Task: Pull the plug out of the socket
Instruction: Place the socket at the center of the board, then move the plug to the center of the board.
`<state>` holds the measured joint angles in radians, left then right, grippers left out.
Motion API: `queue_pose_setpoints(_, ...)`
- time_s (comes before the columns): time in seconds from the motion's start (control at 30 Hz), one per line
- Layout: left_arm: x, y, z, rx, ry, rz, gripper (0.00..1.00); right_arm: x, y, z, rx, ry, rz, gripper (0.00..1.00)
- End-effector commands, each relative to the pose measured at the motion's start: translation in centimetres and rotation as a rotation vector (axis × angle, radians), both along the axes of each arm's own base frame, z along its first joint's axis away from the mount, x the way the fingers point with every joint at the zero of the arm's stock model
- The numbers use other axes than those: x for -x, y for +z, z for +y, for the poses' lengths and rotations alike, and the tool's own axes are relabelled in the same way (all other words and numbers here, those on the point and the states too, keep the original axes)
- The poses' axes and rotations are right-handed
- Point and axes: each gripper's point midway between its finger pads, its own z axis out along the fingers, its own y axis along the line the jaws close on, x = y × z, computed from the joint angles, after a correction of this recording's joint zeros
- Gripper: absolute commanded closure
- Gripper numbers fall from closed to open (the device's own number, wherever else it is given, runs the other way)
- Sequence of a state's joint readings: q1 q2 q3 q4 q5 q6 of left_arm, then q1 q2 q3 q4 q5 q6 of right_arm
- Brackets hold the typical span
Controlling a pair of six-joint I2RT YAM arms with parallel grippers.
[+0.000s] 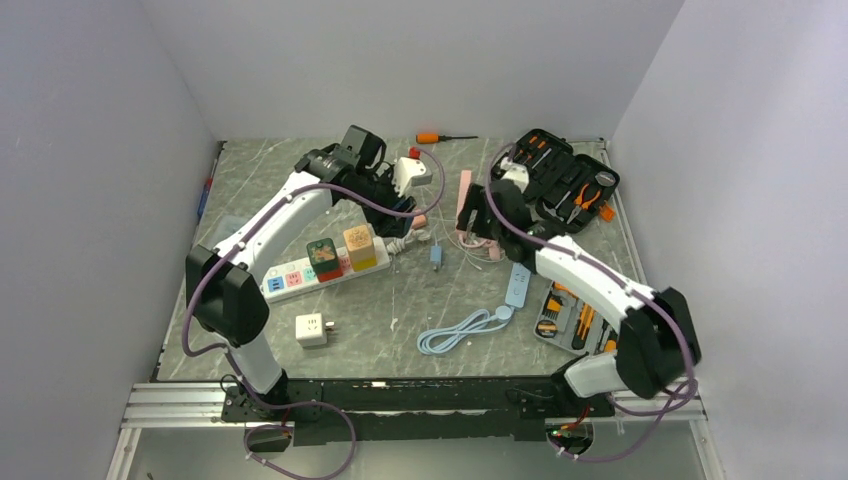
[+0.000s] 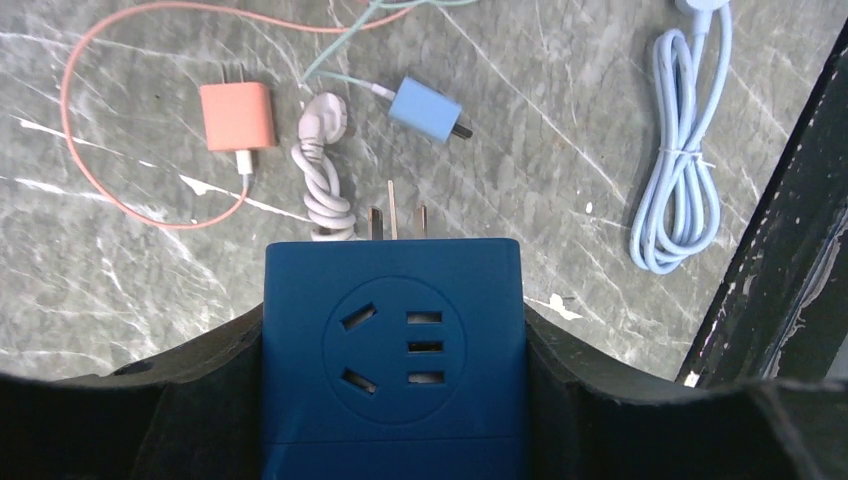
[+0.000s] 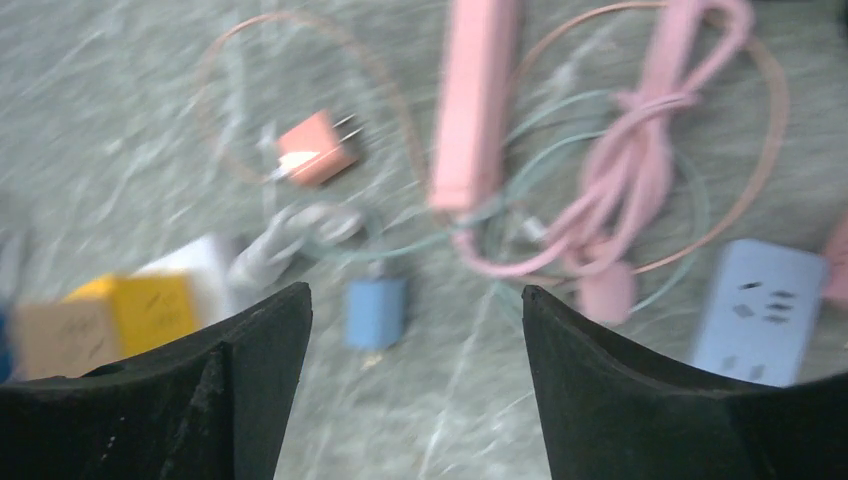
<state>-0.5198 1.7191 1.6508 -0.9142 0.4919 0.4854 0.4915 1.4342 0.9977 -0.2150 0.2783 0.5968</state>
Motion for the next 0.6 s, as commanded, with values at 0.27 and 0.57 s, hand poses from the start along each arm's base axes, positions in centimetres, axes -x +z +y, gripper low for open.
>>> queue_pose_setpoints(0.27, -1.5, 3.3, -0.5, 0.048, 0.051, -0.023, 0.99, 4.4, -4.3, 9.8, 0.000, 0.279, 0.029, 0.41)
queue_pose_setpoints(0.57, -3.3, 3.2, 1.0, 0.036, 0.120, 0.000, 0.99, 1.7, -8.4, 11.1, 0.106, 0.275, 0.077, 0.51)
